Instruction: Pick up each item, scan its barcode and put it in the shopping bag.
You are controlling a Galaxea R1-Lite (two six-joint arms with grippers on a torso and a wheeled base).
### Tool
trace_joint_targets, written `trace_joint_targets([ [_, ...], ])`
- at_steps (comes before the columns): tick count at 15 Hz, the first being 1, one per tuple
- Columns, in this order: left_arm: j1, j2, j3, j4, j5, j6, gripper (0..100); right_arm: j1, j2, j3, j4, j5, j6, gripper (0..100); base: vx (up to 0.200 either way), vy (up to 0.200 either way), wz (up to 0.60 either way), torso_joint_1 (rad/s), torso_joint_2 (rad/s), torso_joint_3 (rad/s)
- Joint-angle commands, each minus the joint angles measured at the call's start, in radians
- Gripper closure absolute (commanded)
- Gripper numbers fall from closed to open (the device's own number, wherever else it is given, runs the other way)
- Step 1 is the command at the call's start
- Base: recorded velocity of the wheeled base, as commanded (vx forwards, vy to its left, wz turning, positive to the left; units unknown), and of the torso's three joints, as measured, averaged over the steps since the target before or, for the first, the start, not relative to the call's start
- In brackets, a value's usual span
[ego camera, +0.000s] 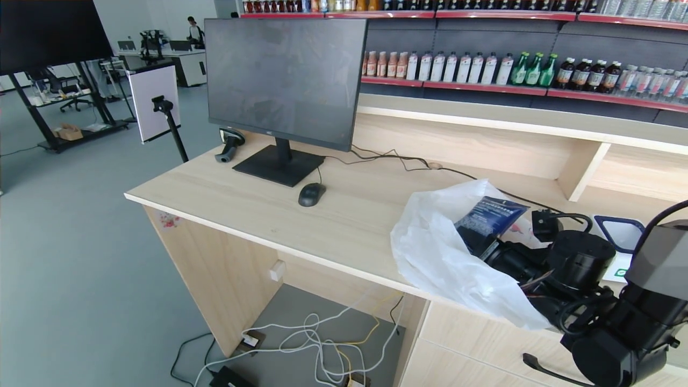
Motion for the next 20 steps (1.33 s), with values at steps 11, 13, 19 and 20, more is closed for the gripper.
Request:
trace_joint_targets([
  [11,0.0,0.0,0.0,-0.001,-0.001,-0.001,0,-0.026,0.018,-0.018,0.006,0.002,-0.038,0,0.0,0.0,0.0,0.0,0.0,0.0],
  [13,0.0,0.0,0.0,-0.001,-0.001,-0.001,0,-0.026,0.006,-0.041,0.006,0.001,-0.039,0,0.0,0.0,0.0,0.0,0.0,0.0],
  [19,0.0,0.0,0.0,-0.001,0.001,-0.001,0,-0.037,-0.002,-0.163,0.006,0.002,-0.143,0,0.0,0.0,0.0,0.0,0.0,0.0],
  [20,0.0,0.0,0.0,-0.001,-0.001,-0.001,0,-0.045,-0.002,-0.179,0.006,0.001,-0.162,0,0.0,0.0,0.0,0.0,0.0,0.0],
])
